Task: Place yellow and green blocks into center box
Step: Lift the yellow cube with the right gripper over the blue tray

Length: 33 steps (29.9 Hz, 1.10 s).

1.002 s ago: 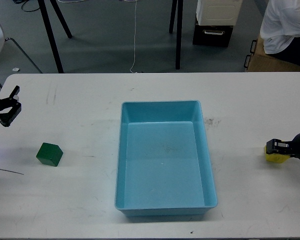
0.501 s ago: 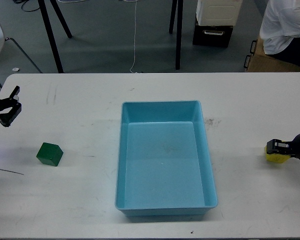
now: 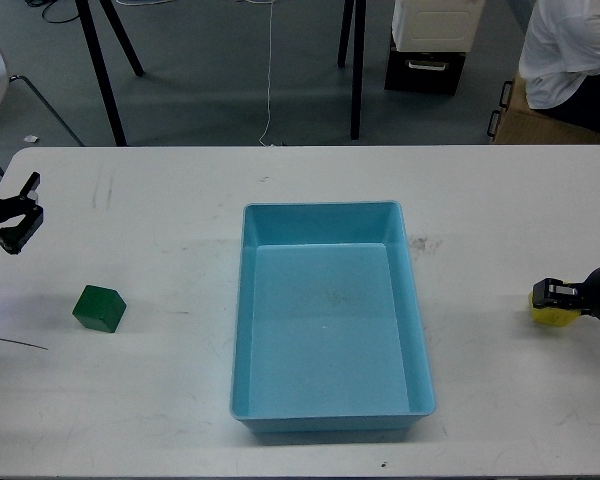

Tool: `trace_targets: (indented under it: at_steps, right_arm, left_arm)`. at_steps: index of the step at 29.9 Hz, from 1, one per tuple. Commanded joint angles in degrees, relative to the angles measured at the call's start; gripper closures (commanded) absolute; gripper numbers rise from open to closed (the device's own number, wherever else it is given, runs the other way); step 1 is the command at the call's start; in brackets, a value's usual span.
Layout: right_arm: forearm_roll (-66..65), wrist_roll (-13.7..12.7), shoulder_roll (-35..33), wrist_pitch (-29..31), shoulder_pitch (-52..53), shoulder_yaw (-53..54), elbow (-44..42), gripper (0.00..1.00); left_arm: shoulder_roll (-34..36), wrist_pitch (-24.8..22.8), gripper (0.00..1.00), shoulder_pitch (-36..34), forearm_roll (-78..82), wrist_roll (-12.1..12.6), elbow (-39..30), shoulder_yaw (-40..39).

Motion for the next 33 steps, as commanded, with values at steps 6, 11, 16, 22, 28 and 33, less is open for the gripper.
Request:
trace_targets:
  at_steps: [6, 11, 16, 22, 28, 33]
  right_arm:
    - [8.59, 0.01, -2.49, 0.26, 3.26, 4.94, 2.39, 0.7]
    - [17.72, 0.01, -3.98, 0.61, 8.87, 4.95, 5.98, 0.7]
    - [29.15, 0.19, -3.37, 0.96, 14.85, 4.51, 7.4, 0.7]
    - [36.02, 0.27, 1.98, 1.1, 17.5, 3.01, 8.37, 0.7]
    - [36.47, 0.36, 8.13, 1.1, 22.24, -3.57, 7.58, 0.7]
    - [36.29, 0.36, 12.18, 1.1, 21.81, -6.3, 4.77, 0.7]
  left_arm:
    - [0.26, 0.05, 0.0, 0.07, 0.0, 0.04, 0.0, -0.09]
    - [0.26, 0.05, 0.0, 0.07, 0.0, 0.04, 0.0, 0.0]
    - [0.26, 0.14, 0.0, 0.07, 0.87, 0.04, 0.0, 0.17]
    - [0.52, 0.14, 0.0, 0.07, 2.02, 0.04, 0.0, -0.09]
    - [1.67, -0.12, 0.0, 0.59, 2.02, 0.04, 0.0, -0.18]
    - [1.93, -0.21, 0.0, 0.68, 2.02, 0.04, 0.0, -0.18]
